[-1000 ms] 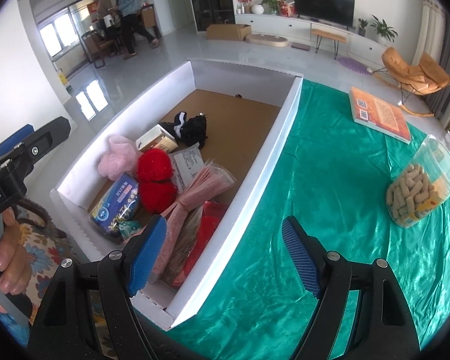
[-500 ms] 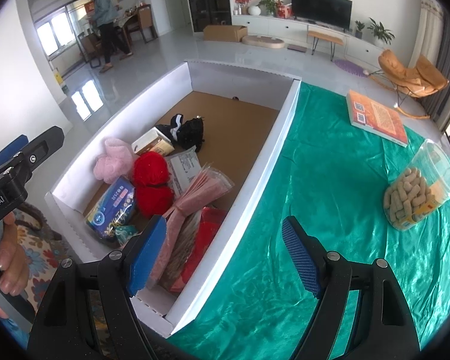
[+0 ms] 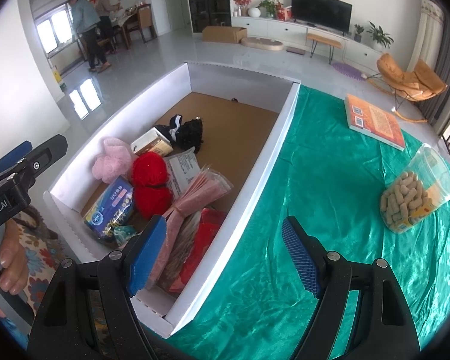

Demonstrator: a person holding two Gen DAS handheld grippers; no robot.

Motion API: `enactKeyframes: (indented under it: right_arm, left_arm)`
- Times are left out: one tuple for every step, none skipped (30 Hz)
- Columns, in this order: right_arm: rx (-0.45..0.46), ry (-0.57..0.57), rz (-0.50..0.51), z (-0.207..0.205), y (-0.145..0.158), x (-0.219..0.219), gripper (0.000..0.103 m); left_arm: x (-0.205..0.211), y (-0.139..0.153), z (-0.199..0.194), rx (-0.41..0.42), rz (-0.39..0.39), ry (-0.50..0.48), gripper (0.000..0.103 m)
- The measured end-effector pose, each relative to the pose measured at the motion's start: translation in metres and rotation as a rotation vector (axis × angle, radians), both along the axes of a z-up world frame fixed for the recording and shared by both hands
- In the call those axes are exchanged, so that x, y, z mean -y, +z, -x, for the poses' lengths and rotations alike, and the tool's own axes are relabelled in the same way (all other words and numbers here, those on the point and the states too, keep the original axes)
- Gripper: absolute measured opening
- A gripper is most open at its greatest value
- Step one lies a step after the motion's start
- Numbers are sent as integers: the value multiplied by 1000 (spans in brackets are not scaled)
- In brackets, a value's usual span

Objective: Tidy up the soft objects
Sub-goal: 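Carry the candy stick to the box with the right tool and release it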

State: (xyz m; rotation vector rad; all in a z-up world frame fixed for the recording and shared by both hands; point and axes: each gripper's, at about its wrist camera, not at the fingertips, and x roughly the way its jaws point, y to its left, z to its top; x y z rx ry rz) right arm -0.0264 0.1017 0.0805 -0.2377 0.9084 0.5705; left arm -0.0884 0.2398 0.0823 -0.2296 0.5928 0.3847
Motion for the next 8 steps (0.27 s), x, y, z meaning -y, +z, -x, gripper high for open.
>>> enactKeyframes:
  right_arm:
    - [0,1,1,0,0,-1,82]
    - [1,3,1,0,0,-1,82]
    - [2,4,2,0,0,-2,82]
    - [3,4,2,0,0,-3,82]
    - [3,5,2,1,0,-3,82]
    - [2,8,0,1,0,-4,82]
    - [3,10,0,2,0,-4,82]
    - [5,11,1,2,0,-4,82]
  left_arm:
    - [0,-1,-1,-3,0,-3,102]
    - [1,-2,-1,-8,2,-3,102]
    - [0,-3,-1,-9,6,4,102]
    - [0,-3,1,-5,9,11,102]
    - [0,-4,2,2,13,12,102]
    - [0,-4,1,-4,10,13,102]
    - [1,-5,0,-12,3,14,102]
    - [2,-5,0,-20,-8,19,102]
